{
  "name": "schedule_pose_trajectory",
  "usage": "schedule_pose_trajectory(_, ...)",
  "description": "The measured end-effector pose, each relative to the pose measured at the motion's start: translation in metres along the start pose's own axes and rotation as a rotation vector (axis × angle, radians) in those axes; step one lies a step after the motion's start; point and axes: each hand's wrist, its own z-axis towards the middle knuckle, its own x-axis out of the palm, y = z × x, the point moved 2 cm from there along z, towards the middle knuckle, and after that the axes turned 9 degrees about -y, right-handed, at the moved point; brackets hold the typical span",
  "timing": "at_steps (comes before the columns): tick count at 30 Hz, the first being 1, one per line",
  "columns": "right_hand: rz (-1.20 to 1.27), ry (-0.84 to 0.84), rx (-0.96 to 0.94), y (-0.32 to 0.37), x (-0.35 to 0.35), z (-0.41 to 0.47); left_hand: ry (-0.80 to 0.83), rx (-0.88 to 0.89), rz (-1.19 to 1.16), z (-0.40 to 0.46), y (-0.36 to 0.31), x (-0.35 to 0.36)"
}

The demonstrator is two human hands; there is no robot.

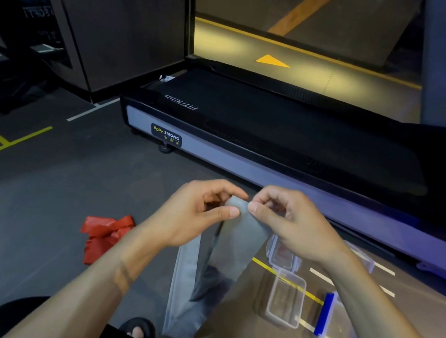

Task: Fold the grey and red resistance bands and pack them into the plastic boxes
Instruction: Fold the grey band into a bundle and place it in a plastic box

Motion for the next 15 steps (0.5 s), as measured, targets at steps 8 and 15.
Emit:
schedule_pose_trajectory(8,0.177,0.101,0.146,-0.0007,0.0014,0.0024,-0.096,0.097,0.154,0.0001,-0.0033,-0.0024)
schedule_pose_trajectory(15,0.172,0.162,0.186,-0.0064,0.0019,0.0035,-0.035,0.186,0.351,0.0011,-0.0044,-0.0038)
